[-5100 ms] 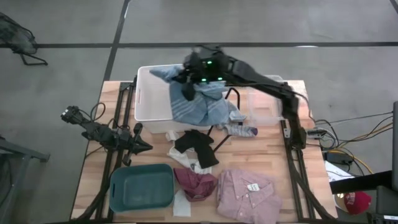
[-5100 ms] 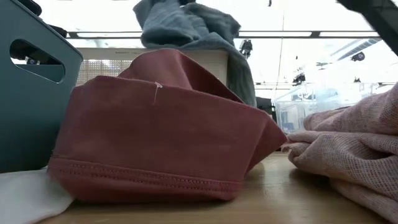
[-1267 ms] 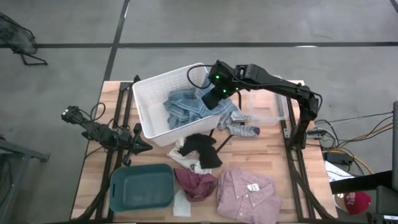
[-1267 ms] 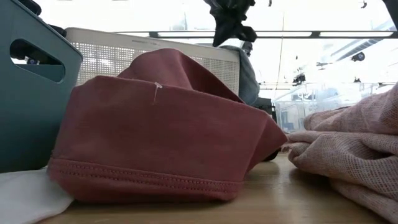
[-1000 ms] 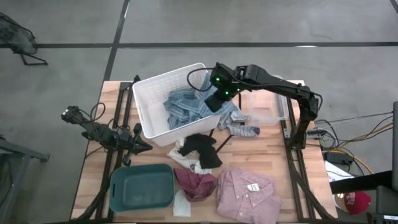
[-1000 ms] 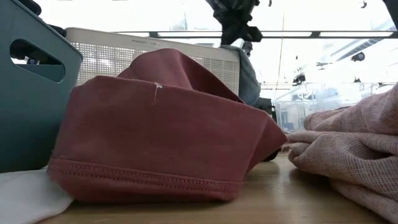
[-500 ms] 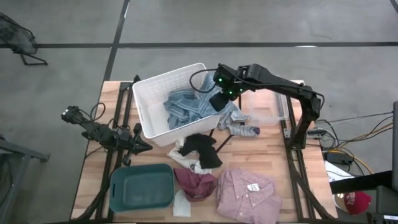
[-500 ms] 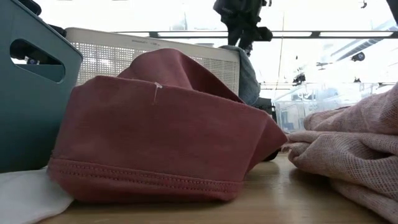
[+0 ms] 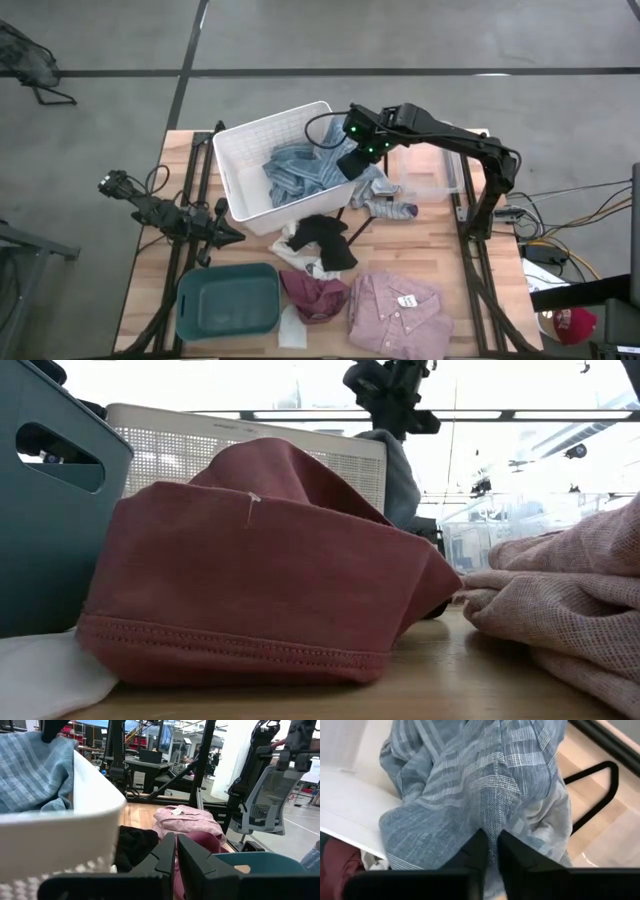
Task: Pick & Place Cloths
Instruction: Put the blue polo shirt into the white bin, then put the pink polo shirt into the white bin
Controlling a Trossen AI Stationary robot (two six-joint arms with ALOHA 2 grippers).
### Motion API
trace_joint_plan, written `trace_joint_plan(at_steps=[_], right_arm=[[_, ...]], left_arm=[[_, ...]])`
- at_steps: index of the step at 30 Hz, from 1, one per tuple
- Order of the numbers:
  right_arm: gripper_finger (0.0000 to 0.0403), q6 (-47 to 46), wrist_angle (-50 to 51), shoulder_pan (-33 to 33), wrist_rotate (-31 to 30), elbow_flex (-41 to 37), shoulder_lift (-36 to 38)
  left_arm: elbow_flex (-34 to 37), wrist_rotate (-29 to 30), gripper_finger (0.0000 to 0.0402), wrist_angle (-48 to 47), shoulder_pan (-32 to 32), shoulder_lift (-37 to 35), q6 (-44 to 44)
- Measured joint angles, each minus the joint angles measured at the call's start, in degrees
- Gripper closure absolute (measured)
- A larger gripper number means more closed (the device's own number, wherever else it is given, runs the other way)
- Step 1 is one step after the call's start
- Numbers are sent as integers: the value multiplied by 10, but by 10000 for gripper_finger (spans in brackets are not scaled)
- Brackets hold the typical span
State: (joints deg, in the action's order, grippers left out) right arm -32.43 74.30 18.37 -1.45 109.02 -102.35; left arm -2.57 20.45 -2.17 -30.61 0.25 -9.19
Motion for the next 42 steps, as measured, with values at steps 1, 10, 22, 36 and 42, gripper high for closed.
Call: trace_joint_plan(at_steps=[1,10,22,36,42], right_arm=[[382,1,2,0,0,5,0],[380,-5,-18,0,13,68,2],[383,-47,-359,-16,136,55,-22],[275,-60,-271,-21,170,56,-56],[209,-46,-192,-37,178,56,-20]], left_arm=[[0,0,378,0,0,0,0],[0,0,378,0,0,0,0],[0,0,378,0,0,0,0],[0,0,378,0,0,0,0],[0,0,378,0,0,0,0]])
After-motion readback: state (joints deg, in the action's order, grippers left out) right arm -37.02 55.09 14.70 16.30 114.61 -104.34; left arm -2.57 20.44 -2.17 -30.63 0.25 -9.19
